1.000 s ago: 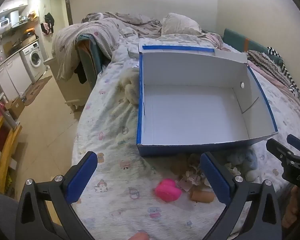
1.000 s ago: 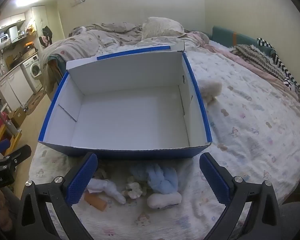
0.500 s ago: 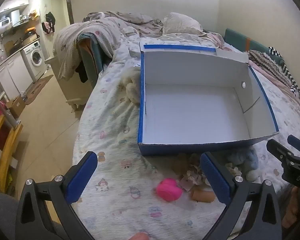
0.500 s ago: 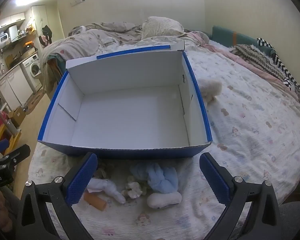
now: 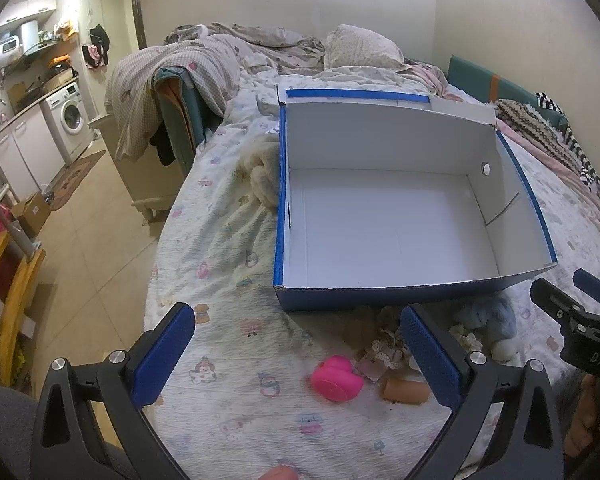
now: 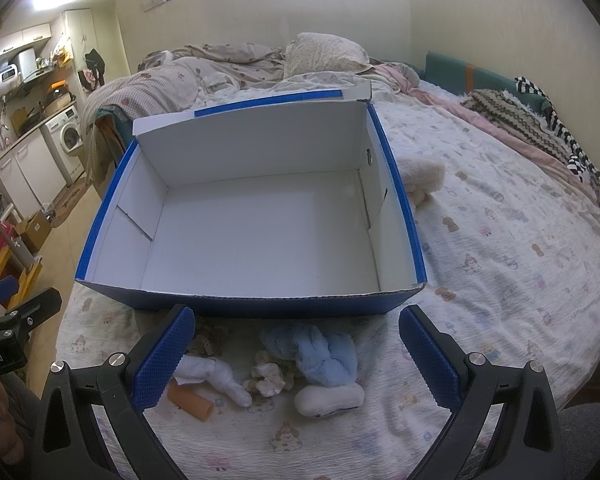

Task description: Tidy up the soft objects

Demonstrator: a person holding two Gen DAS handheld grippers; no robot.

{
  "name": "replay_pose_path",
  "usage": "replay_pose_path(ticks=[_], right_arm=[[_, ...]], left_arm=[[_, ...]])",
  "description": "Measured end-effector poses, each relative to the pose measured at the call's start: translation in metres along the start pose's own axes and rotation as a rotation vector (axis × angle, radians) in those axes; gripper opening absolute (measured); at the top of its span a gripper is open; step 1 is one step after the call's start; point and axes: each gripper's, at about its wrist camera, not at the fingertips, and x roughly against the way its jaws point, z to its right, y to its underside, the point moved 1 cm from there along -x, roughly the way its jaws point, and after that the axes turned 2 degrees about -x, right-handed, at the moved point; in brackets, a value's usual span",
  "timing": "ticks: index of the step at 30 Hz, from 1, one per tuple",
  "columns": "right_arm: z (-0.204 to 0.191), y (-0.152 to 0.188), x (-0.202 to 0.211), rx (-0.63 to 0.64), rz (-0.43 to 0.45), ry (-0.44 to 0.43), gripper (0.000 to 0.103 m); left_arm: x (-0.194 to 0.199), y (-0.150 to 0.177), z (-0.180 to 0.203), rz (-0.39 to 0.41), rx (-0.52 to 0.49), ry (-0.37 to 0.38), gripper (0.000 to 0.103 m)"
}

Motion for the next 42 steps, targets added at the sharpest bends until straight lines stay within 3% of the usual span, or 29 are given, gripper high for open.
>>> replay_pose_path(ticks=[42], right_arm=[[-0.0042, 0.0012, -0.0001, 0.005, 0.004, -0.002, 0.103]], left_arm=[[-0.0006, -0.0001, 0.0022, 0.001, -0.009, -0.022, 0.102]])
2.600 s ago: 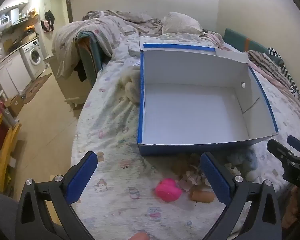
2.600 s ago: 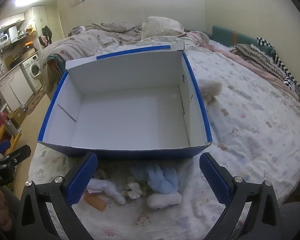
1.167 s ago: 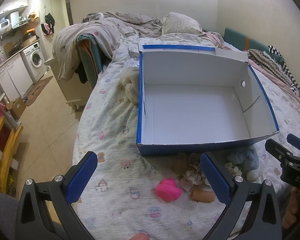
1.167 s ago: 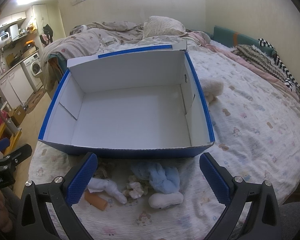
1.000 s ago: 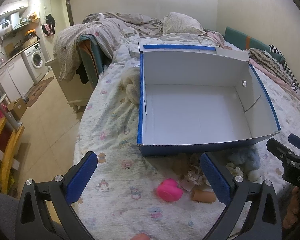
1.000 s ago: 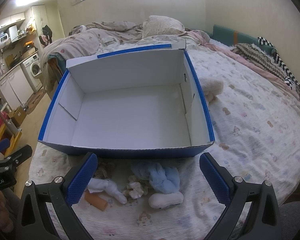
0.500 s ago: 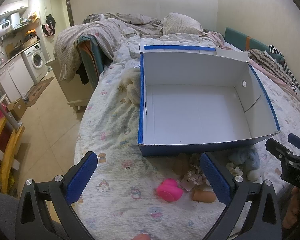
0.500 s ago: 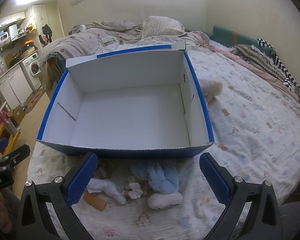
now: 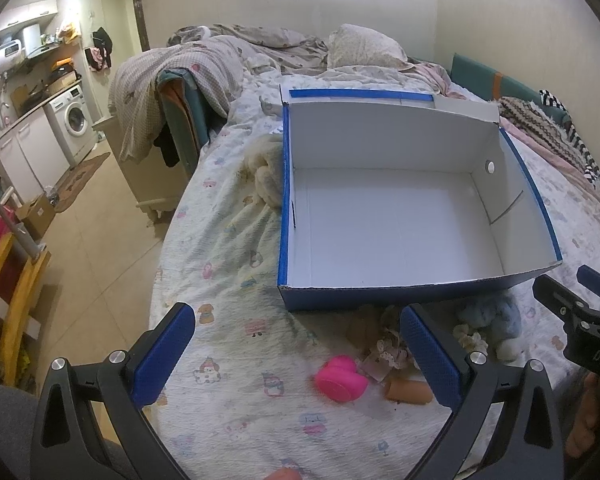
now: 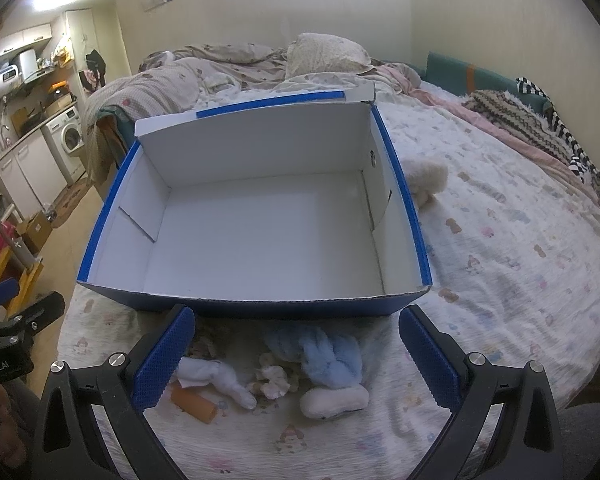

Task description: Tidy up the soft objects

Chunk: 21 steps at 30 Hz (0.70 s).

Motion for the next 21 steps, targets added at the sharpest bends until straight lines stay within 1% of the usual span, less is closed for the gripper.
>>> replay_pose_path(ticks=[21], right_arm=[[-0.0016, -0.0003, -0.0005, -0.004, -0.003, -0.004, 0.103]], left_arm=[[0.0002, 0.0004, -0.0003, -0.001, 0.006, 0.008, 0.102]])
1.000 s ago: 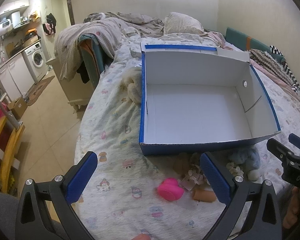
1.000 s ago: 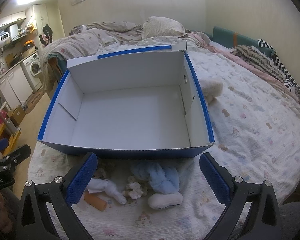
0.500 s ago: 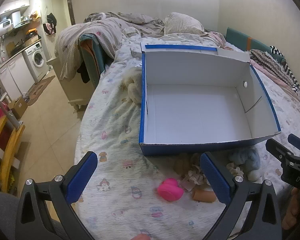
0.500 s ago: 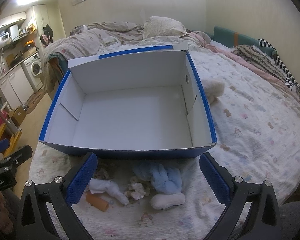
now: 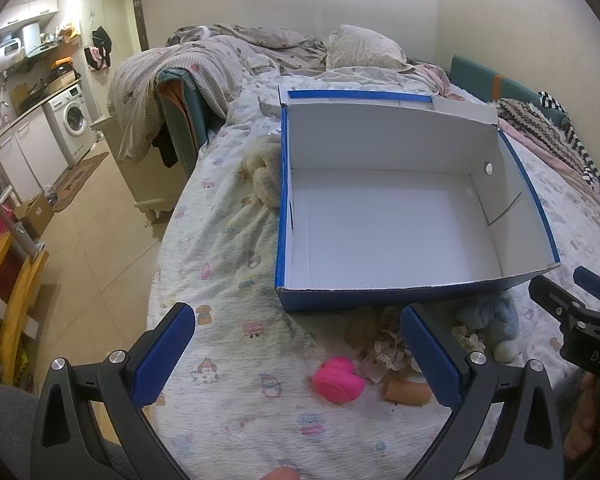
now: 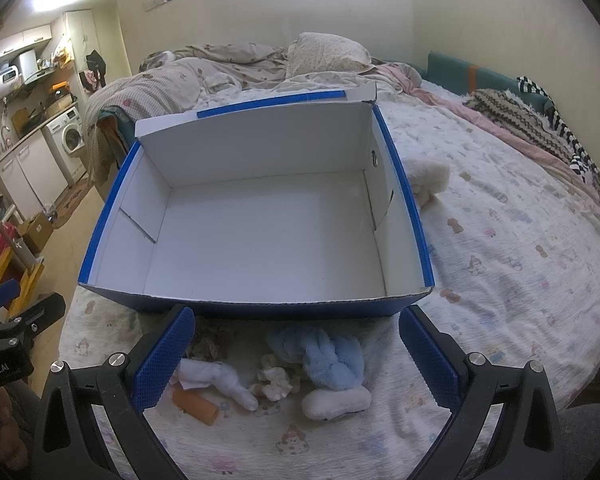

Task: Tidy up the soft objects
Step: 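Grasp the pink rubber duck with the left tool while the right tool grasps the blue plush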

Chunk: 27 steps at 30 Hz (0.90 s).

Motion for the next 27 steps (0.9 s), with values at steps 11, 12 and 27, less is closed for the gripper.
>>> replay_pose_path(ticks=[11, 12, 27], right_arm=[[0.011, -0.011, 0.0, -0.056, -0.066, -0.109, 0.103], [0.014, -0.012, -0.001, -0.071, -0.084, -0.123, 0.103], [0.06, -0.01, -0.046, -0.26, -0.371, -0.199, 0.103]], left_arm=[[-0.005, -0.006, -0.027, -0.04, 0.097, -0.038, 0.102], [-0.009, -0.005, -0.032, -0.059, 0.108, -0.059, 0.102], [-0.088, 0.029, -0.009, -0.468, 0.056, 0.053, 0.102]])
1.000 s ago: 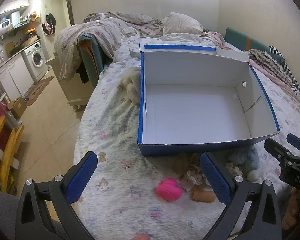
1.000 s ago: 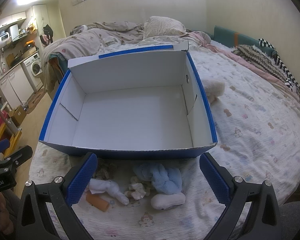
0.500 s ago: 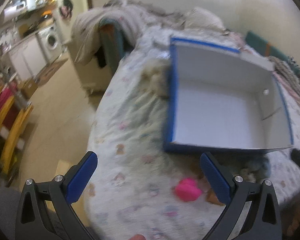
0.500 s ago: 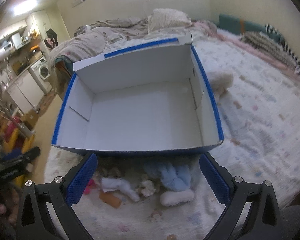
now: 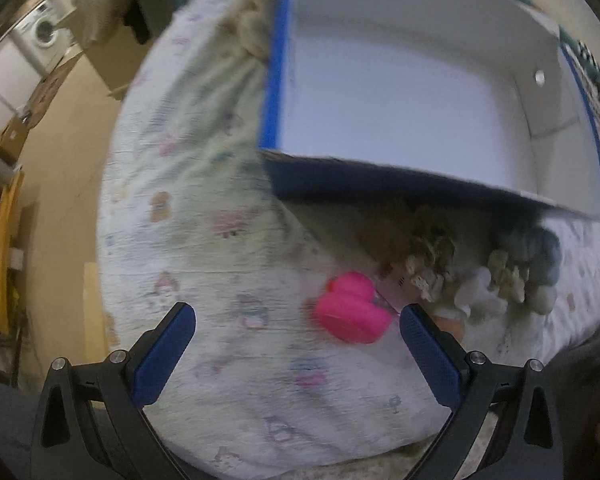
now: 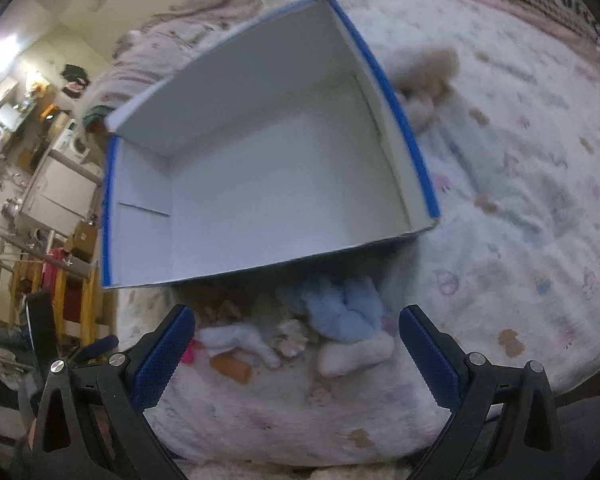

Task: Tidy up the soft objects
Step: 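Grasp the pink rubber duck with the left tool while the right tool grasps the blue plush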

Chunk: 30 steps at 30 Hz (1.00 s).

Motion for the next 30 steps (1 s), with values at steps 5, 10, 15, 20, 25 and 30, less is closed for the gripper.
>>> replay_pose_path(ticks=[5, 10, 15, 20, 25, 30], right_arm=[[0.034, -0.006, -0.031, -0.134, -0.099, 0.036, 0.103], [0.039, -0.003, -0.061, -0.159, -0.176, 0.059, 0.103], [0.025, -0.006, -0.076, -0.103, -0.182, 0.071, 0.098], [0.027, -0.008, -0.083, -0.096, -0.209, 0.069, 0.026], [0.027, -0.01, -0.071, -0.086, -0.162, 0.05, 0.021], [0.023, -0.001, -0.062, -0.048, -0.139, 0.059, 0.021]], left_arm=[[-0.022, -0.004, 0.008, -0.073, -0.012, 0.039, 0.089], [-0.047, -0.004, 0.005, -0.144, 0.021, 0.097, 0.085], [-0.064, -0.003, 0.012, -0.158, 0.012, 0.098, 0.069], [-0.074, 0.0, 0.014, -0.171, 0.007, 0.074, 0.037], [-0.074, -0.003, 0.003, -0.145, 0.004, 0.04, 0.037], [-0.058, 0.003, -0.006, -0.11, 0.038, 0.027, 0.037]])
